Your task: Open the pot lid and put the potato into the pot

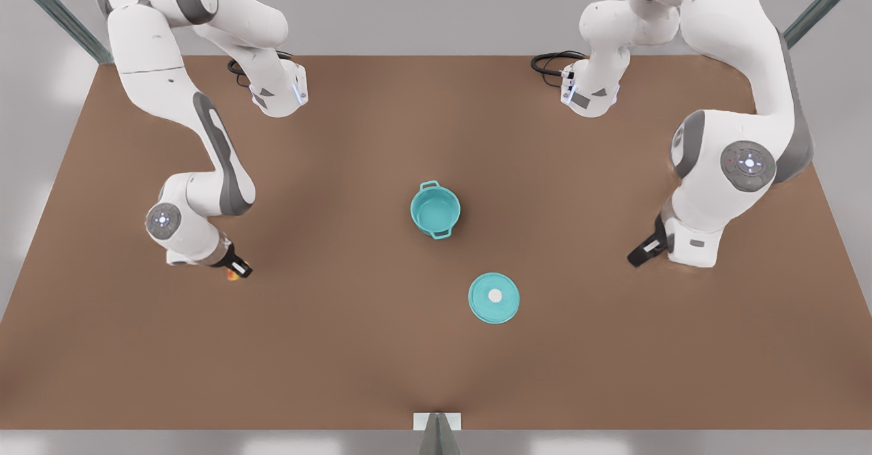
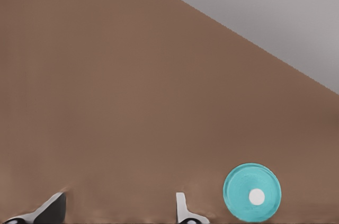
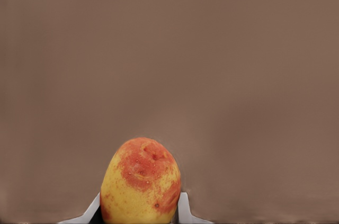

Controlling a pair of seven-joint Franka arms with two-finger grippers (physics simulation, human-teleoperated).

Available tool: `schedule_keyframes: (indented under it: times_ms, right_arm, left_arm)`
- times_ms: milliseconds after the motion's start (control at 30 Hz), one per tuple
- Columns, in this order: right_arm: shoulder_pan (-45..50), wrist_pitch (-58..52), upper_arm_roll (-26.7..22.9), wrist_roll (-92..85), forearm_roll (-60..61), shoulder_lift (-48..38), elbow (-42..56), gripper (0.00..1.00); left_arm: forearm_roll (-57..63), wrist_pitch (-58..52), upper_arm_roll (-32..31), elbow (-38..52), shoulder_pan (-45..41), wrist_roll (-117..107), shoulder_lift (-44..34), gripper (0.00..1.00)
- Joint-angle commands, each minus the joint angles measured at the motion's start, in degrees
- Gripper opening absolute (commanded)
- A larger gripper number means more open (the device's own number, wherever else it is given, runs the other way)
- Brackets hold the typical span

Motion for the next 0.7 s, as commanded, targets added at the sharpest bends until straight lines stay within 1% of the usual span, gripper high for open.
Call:
schedule_keyframes:
  times_ms: [0, 33, 67, 100, 133, 233, 300, 433, 567, 667]
  right_arm:
    - [1.1, -6.4, 3.3, 20.1, -0.3, -1.4, 0.1, 0.5]
    - [3.7, -6.5, 3.4, 23.7, 0.0, -2.4, 0.0, 0.5]
    - [7.1, -6.9, 3.4, 26.0, 2.8, -3.2, 0.0, 0.5]
    - [10.3, -6.9, 3.4, 29.7, 3.7, -4.0, 0.0, 0.49]
    - [12.8, -6.9, 3.4, 32.3, 3.7, -4.7, 0.0, 0.49]
    - [20.9, -6.9, 3.4, 41.7, 3.9, -5.8, 0.2, 0.49]
    - [26.5, -8.4, 3.5, 44.8, 6.1, -5.3, 2.8, 0.49]
    - [33.6, -12.5, 3.4, 51.1, 6.1, 0.2, 10.7, 0.49]
    - [40.2, -12.2, 3.2, 55.5, 5.9, 3.5, 12.5, 0.5]
    - [43.4, -12.1, 2.9, 57.2, 5.6, 8.3, 16.6, 0.5]
  left_arm:
    - [-4.9, -4.4, -0.3, -7.0, 0.4, 43.8, -4.0, 1.0]
    - [-5.1, -4.7, -0.6, -6.0, -0.4, 43.6, -2.0, 1.0]
    - [-5.9, -3.8, -1.6, -5.9, -1.6, 37.4, -1.4, 1.0]
    - [-1.4, -3.6, -1.9, -5.5, -4.1, 35.7, -1.6, 1.0]
    - [-5.0, -6.4, -1.4, -2.4, -3.5, 36.5, -1.5, 1.0]
    - [-5.6, -6.6, -1.1, 0.5, -2.7, 43.3, -2.0, 1.0]
    - [-4.9, -5.9, -0.3, 1.3, -1.3, 44.6, -1.5, 1.0]
    - [-5.7, -5.9, 0.0, 1.5, 1.1, 45.0, -1.8, 1.0]
    - [-5.7, -6.0, 0.0, 1.5, 1.6, 45.0, -1.7, 1.0]
    - [-5.7, -5.9, 0.0, 1.5, 1.6, 45.0, -1.7, 1.0]
